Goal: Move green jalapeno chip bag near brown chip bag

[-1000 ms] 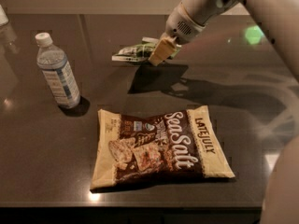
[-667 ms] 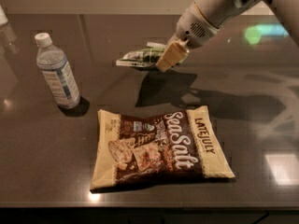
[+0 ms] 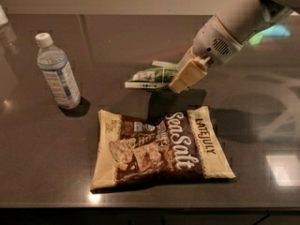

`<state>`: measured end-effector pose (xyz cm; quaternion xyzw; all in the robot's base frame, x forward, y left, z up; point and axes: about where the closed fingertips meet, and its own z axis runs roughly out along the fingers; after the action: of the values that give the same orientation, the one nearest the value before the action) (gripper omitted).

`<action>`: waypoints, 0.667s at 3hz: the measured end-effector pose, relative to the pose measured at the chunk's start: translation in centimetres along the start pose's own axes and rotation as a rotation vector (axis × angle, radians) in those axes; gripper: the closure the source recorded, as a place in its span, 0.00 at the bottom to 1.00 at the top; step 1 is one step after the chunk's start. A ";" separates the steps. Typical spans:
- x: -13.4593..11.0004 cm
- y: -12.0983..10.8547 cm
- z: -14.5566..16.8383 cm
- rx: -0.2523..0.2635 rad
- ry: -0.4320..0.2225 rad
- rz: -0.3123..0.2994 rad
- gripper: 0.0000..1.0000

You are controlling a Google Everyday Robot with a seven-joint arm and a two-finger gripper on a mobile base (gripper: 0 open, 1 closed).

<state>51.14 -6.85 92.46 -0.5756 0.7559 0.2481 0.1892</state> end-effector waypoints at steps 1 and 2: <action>1.3 1.7 0.1 -0.039 -0.005 -0.021 0.58; 2.0 2.7 0.3 -0.066 -0.012 -0.055 0.35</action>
Offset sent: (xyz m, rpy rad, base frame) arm -0.0470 -0.0150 -0.0144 0.0402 0.0227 0.1335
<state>48.04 -7.65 91.46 -0.6008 0.7300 0.2707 0.1814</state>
